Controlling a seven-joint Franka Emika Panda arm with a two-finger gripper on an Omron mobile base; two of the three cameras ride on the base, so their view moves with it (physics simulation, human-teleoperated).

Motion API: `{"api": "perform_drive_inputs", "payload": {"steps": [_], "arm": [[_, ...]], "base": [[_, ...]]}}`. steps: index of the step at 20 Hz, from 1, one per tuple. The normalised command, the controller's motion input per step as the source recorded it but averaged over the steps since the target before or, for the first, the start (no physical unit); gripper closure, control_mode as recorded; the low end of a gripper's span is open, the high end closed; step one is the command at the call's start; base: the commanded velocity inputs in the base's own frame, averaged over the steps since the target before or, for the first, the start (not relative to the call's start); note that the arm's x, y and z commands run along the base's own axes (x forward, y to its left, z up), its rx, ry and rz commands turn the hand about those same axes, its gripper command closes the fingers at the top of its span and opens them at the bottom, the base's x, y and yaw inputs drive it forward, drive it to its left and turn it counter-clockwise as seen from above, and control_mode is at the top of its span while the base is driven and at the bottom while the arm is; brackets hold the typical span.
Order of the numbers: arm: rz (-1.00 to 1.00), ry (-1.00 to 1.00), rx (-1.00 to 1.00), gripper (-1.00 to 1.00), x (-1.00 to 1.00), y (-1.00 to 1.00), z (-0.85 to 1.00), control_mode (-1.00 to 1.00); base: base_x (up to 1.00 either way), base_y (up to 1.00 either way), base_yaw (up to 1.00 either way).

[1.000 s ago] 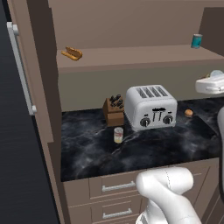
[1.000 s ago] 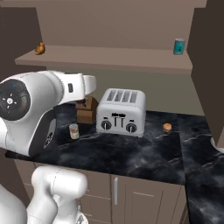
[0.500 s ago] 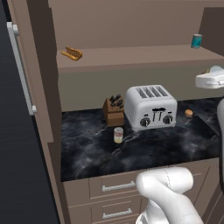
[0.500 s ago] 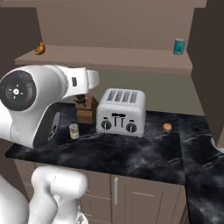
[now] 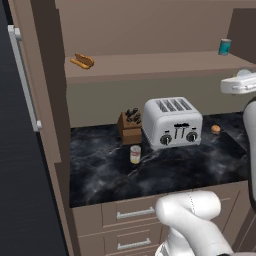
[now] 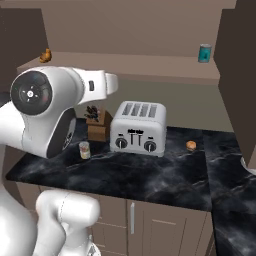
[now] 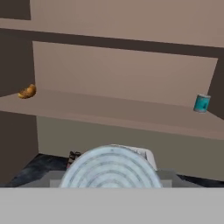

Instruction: Pick the cans from the counter and place them in their designated side in the cabinet.

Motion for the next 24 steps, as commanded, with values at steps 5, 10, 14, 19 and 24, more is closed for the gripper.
{"api": "perform_drive_inputs", "payload": {"steps": [5, 10, 14, 19, 24], "arm": [[0.0, 0.0, 0.0, 1.0, 0.16, -0.09, 0.11, -1.0], [0.0, 0.0, 0.0, 1.0, 0.14, -0.09, 0.08, -1.0], [0.0, 0.0, 0.0, 1.0, 0.12, -0.06, 0.01, -1.0], [-0.03, 0.0, 0.0, 1.0, 0.09, -0.02, 0.08, -1.0], [-0.05, -0.02, 0.0, 1.0, 0.07, -0.09, 0.1, -1.0]], "base": [[0.0, 0.0, 0.0], [0.0, 0.0, 0.0], [0.0, 0.0, 0.0], [0.0, 0.0, 0.0], [0.0, 0.0, 0.0]]}}
